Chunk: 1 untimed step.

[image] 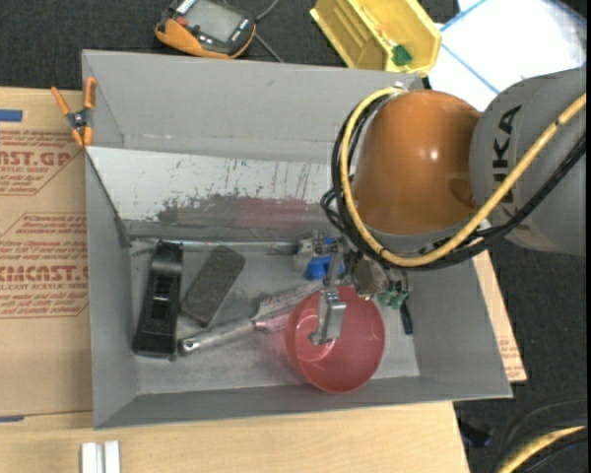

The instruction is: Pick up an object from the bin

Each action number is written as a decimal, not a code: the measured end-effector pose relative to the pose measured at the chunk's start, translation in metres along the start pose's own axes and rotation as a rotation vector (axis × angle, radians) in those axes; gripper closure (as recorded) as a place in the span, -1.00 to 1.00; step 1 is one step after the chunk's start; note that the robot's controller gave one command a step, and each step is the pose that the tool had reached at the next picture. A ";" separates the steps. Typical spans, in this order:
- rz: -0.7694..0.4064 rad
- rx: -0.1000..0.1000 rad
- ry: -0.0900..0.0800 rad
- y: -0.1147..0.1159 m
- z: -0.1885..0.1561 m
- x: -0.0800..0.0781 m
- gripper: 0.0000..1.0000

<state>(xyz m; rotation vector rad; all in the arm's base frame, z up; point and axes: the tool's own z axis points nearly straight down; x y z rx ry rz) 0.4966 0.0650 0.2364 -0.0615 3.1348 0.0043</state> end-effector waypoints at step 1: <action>0.000 0.000 0.000 0.000 0.000 0.000 -1.00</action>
Offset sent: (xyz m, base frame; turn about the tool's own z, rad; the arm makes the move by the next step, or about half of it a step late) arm 0.0028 0.0044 0.0064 -0.0130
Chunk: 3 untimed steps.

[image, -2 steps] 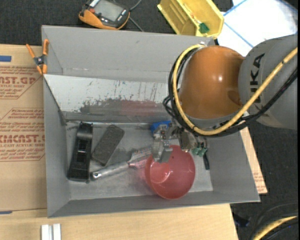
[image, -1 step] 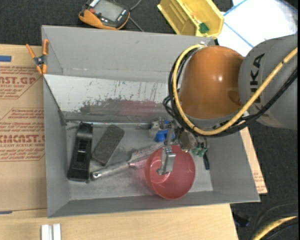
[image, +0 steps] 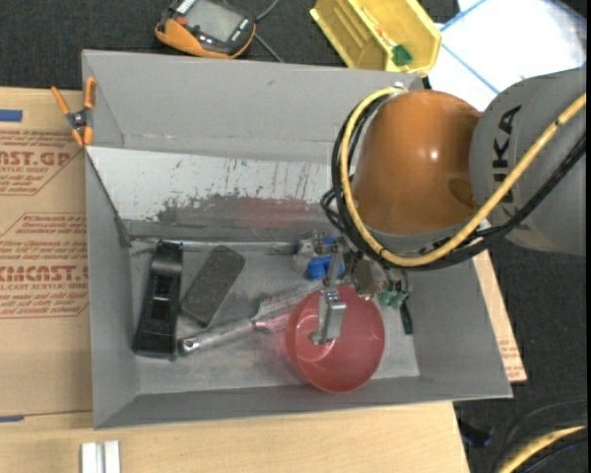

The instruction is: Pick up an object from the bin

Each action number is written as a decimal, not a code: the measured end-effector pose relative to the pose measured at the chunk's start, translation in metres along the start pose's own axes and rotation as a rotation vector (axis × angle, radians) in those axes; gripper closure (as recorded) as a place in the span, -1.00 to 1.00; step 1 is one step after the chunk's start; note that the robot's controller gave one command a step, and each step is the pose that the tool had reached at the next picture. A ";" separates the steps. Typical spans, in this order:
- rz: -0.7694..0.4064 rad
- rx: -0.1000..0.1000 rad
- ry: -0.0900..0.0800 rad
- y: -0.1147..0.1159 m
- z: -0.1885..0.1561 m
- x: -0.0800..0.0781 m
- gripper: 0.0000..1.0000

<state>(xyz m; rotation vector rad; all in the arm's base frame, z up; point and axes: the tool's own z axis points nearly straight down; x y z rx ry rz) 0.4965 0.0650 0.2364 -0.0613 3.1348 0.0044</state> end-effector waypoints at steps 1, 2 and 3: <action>-0.012 0.000 -0.002 0.004 -0.006 -0.004 -1.00; -0.008 0.000 -0.002 -0.011 -0.004 -0.002 -1.00; -0.025 -0.001 -0.006 0.005 -0.022 -0.006 -1.00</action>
Offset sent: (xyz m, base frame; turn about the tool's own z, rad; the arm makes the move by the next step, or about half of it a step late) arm 0.0020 -0.0111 0.0040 -0.0085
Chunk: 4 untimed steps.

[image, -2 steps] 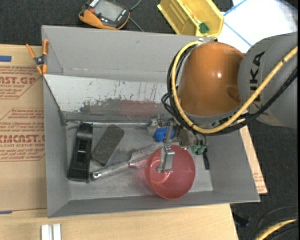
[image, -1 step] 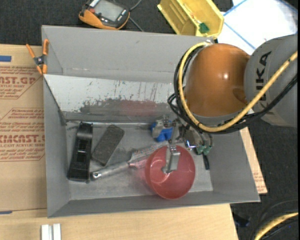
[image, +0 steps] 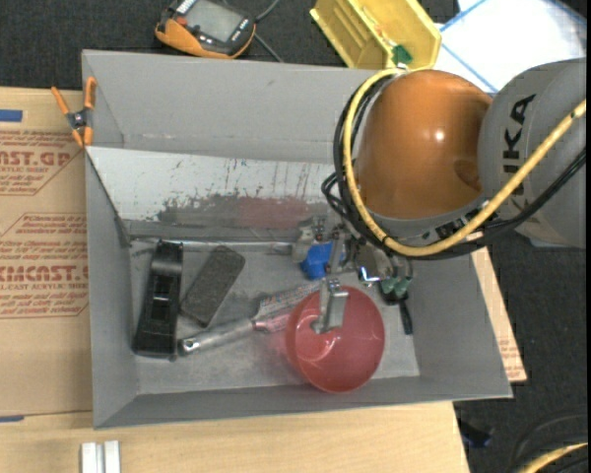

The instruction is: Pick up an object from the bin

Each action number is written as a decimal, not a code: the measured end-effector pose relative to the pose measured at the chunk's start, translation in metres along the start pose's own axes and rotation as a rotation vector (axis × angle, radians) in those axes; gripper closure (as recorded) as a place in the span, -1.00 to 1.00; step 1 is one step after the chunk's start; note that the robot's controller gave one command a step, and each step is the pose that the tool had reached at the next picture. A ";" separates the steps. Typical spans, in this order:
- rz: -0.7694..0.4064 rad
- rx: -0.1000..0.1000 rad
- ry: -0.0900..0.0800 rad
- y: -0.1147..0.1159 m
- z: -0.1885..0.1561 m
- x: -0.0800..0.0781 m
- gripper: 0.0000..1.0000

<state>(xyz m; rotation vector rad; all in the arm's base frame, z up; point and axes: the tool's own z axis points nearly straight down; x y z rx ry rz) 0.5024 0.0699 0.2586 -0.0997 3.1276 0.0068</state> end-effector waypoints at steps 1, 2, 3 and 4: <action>0.009 0.002 0.005 -0.018 0.010 0.005 -1.00; 0.014 0.003 -0.002 -0.004 0.021 0.004 -1.00; -0.294 0.002 -0.003 0.033 0.072 0.012 -1.00; -0.226 -0.001 0.007 0.029 0.065 0.012 -1.00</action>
Offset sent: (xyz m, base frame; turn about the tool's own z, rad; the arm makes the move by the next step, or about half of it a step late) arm -0.0061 0.0287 -0.0476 0.0085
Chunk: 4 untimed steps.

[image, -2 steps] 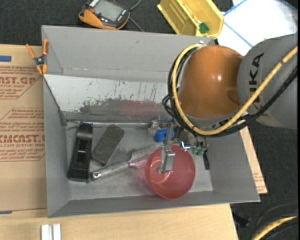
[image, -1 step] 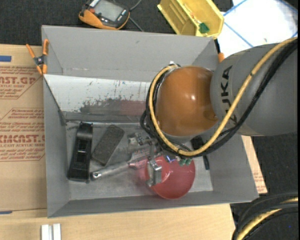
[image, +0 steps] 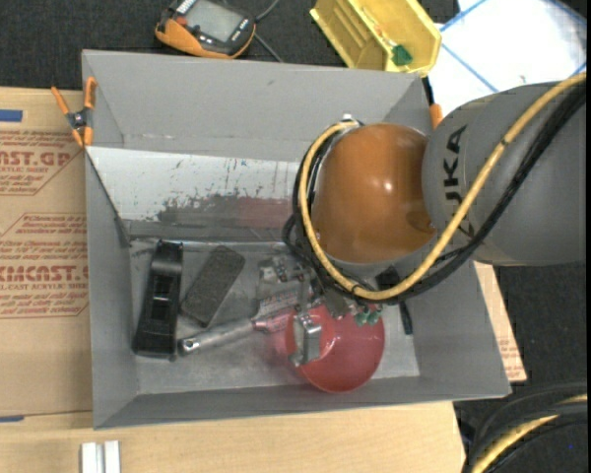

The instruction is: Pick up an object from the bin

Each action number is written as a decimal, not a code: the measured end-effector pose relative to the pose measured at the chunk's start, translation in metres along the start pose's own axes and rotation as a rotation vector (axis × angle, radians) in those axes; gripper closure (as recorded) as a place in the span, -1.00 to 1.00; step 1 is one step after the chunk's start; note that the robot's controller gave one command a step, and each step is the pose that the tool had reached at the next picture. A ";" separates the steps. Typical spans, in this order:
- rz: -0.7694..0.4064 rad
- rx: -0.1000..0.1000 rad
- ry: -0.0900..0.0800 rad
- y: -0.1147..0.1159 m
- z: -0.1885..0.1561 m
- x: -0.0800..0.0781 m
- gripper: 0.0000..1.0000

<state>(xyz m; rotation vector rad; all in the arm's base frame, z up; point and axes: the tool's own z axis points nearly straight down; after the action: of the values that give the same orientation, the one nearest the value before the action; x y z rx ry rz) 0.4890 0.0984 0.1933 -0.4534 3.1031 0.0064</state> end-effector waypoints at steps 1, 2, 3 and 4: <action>0.015 0.002 -0.006 0.007 -0.002 -0.021 -1.00; 0.020 0.003 -0.010 -0.014 -0.011 -0.010 -1.00; 0.156 0.000 -0.013 -0.024 -0.044 -0.023 -1.00; 0.176 0.000 0.000 -0.014 0.006 0.012 -1.00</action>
Offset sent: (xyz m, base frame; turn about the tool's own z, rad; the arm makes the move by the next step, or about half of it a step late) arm 0.0103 -0.0223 0.0155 0.1210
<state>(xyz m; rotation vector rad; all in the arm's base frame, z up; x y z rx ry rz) 0.4811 0.0817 0.1870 -0.1791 3.1309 0.0066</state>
